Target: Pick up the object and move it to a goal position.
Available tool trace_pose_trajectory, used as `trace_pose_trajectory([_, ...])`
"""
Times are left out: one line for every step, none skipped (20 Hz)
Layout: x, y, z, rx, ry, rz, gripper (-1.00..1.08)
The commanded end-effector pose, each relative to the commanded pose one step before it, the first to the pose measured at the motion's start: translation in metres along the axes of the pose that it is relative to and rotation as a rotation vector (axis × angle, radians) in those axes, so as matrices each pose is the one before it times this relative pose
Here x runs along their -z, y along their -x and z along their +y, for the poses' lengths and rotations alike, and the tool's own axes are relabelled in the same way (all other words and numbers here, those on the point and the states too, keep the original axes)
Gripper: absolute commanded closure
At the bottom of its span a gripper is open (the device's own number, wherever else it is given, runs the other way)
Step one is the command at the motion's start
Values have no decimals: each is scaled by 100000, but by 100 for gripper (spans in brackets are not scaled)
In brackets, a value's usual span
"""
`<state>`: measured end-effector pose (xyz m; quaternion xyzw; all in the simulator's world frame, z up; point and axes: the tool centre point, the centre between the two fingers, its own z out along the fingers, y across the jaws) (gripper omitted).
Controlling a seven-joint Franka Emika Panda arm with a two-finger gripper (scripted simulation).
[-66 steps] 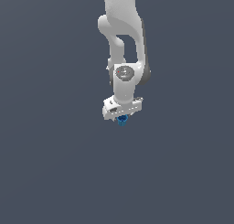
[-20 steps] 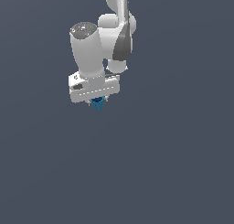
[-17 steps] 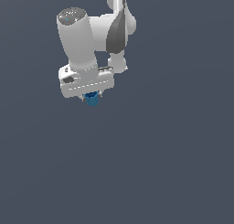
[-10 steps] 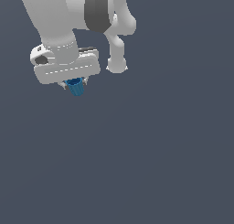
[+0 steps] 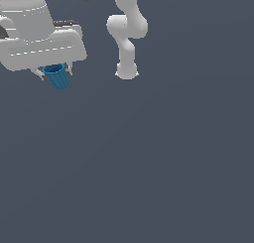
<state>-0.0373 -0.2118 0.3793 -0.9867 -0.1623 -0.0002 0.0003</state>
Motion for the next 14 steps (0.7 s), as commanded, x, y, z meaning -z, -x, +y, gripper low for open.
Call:
trace_pose_trajectory([1211, 113, 836, 100, 6, -14, 108])
trace_pose_trajectory([363, 32, 274, 0, 0, 0, 108])
trace_pose_trajectory([332, 21, 236, -9, 41, -25, 108])
trace_pose_trajectory([292, 23, 222, 0, 0, 0, 108])
trace_pose_trajectory([257, 19, 196, 0, 0, 0, 108])
trace_pose_trajectory([223, 15, 171, 0, 0, 0, 108])
trace_pose_trajectory([190, 11, 146, 0, 0, 0, 108])
trace_pose_trajectory([157, 6, 122, 0, 0, 0, 108])
trace_pose_trajectory([125, 1, 98, 0, 0, 0, 108])
trace_pose_trajectory([93, -4, 75, 0, 0, 0, 108])
trace_pose_trajectory([62, -8, 52, 0, 0, 0, 108])
trace_pose_trajectory([31, -13, 29, 0, 0, 0, 108])
trace_pose_trajectory([5, -15, 9, 0, 0, 0, 108])
trace_pose_trajectory([-4, -7, -1, 0, 0, 0, 108])
